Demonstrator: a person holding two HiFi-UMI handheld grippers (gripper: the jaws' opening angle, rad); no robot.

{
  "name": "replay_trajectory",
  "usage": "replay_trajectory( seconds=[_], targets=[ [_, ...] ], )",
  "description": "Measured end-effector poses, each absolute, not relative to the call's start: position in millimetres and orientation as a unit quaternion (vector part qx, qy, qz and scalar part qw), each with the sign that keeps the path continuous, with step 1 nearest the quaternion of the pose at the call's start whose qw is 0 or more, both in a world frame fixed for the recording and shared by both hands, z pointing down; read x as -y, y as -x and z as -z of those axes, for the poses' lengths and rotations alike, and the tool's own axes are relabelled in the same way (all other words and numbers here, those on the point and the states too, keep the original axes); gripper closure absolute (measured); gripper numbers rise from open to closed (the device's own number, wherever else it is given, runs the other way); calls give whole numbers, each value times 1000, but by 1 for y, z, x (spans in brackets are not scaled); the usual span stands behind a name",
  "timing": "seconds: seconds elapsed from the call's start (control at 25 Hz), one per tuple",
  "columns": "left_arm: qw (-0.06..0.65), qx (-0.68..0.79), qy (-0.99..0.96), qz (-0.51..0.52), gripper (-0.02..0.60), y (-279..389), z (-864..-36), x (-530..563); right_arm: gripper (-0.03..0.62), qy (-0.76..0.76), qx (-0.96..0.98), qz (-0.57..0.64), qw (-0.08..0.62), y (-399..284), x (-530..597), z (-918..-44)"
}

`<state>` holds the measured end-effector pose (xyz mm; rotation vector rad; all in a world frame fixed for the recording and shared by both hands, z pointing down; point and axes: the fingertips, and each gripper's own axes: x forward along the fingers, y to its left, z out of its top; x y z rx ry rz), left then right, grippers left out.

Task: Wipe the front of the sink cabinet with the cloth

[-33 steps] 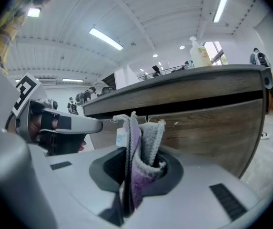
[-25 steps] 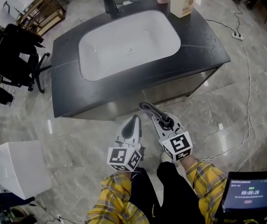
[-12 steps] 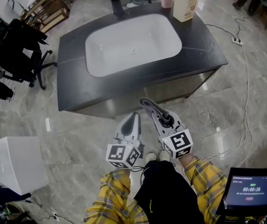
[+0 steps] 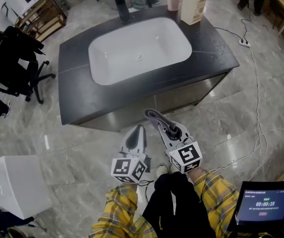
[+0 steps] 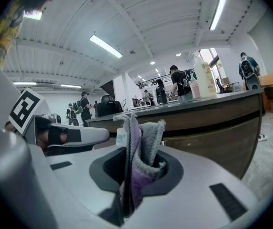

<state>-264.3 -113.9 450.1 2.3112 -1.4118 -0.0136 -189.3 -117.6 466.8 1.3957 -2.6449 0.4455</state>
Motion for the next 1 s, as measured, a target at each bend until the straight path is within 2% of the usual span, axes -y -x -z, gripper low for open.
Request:
replay_trajectory(
  seconds=[0.52,1.0],
  targets=[
    [212,520,-827,-7,575,261,-481,123,551,-451,878,-140,72,177,144,-496],
    [204,592,-780,-9,575,221,-491,151,551,-393,905,-132,94,129,197,-532]
  ],
)
